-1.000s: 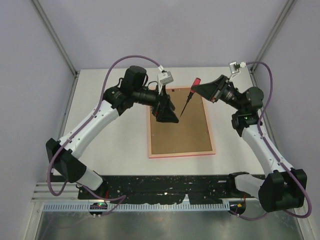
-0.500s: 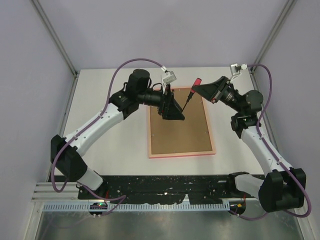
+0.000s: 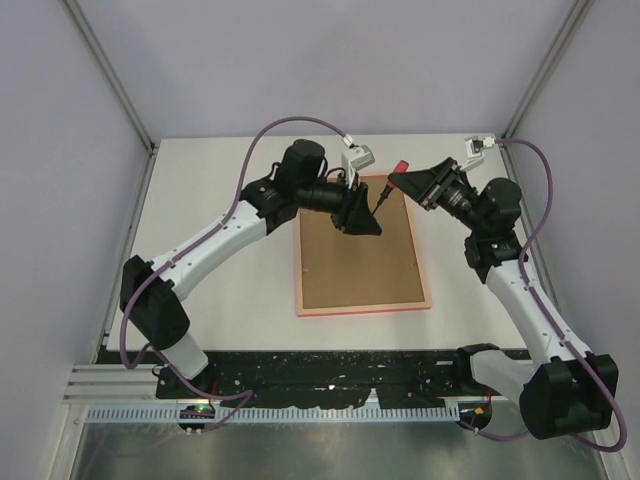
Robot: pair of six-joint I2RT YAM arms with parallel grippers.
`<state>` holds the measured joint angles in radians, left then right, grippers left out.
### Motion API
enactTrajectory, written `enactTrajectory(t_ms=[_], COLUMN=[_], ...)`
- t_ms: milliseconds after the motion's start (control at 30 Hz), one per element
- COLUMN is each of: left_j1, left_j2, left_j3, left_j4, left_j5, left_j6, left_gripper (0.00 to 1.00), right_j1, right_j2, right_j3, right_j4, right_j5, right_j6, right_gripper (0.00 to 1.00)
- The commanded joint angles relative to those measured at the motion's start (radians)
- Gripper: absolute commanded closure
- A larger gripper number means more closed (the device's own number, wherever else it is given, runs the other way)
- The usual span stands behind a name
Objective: Take the photo out of the frame
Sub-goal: Pick up the screwdriver from the photo frame.
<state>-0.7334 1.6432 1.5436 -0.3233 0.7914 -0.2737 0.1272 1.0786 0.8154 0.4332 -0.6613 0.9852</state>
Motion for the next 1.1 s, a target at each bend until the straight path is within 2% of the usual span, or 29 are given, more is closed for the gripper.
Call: enactTrajectory(t_ms=[0, 200, 333, 400, 467, 500, 567, 700, 767, 833, 933, 1000, 1067], left_j1=[-0.009, -0.015, -0.018, -0.020, -0.021, -0.020, -0.020, -0.020, -0.020, -0.020, -0.020, -0.020, -0.018], left_j2=[0.003, 0.010, 0.020, 0.027, 0.027, 0.026, 0.012, -0.028, -0.043, -0.057, -0.066, -0.071, -0.071], left_j3=[0.067, 0.070, 0.081, 0.092, 0.096, 0.096, 0.093, 0.069, 0.067, 0.073, 0.092, 0.093, 0.089], left_j4=[-0.037, -0.063, -0.080, -0.094, -0.111, -0.126, -0.160, -0.223, -0.270, -0.321, -0.417, -0.457, -0.476], left_j5=[-0.095, -0.165, -0.167, -0.166, -0.147, -0.140, -0.112, -0.023, 0.040, 0.093, 0.170, 0.184, 0.181], left_j6=[0.062, 0.091, 0.103, 0.114, 0.145, 0.163, 0.212, 0.315, 0.356, 0.392, 0.451, 0.471, 0.478], left_gripper=[0.61, 0.87, 1.00, 1.00, 1.00, 1.00, 1.00, 1.00, 1.00, 1.00, 1.00, 1.00, 1.00], right_j1=[0.005, 0.005, 0.005, 0.005, 0.005, 0.005, 0.005, 0.005, 0.005, 0.005, 0.005, 0.005, 0.005], right_j2=[-0.049, -0.057, -0.052, -0.046, -0.042, -0.037, -0.045, -0.065, -0.081, -0.092, -0.106, -0.115, -0.120], right_j3=[0.060, 0.079, 0.082, 0.082, 0.097, 0.111, 0.145, 0.195, 0.208, 0.215, 0.238, 0.243, 0.240], right_j4=[-0.139, -0.200, -0.198, -0.188, -0.168, -0.169, -0.195, -0.309, -0.388, -0.476, -0.644, -0.723, -0.766], right_j5=[0.100, 0.123, 0.115, 0.108, 0.068, 0.028, -0.050, -0.231, -0.293, -0.366, -0.474, -0.506, -0.537], right_j6=[-0.083, -0.102, -0.100, -0.105, -0.147, -0.219, -0.332, -0.570, -0.681, -0.787, -0.930, -1.064, -1.124], right_gripper=[0.92, 0.92, 0.92, 0.92, 0.81, 0.66, 0.51, 0.28, 0.22, 0.20, 0.19, 0.19, 0.19])
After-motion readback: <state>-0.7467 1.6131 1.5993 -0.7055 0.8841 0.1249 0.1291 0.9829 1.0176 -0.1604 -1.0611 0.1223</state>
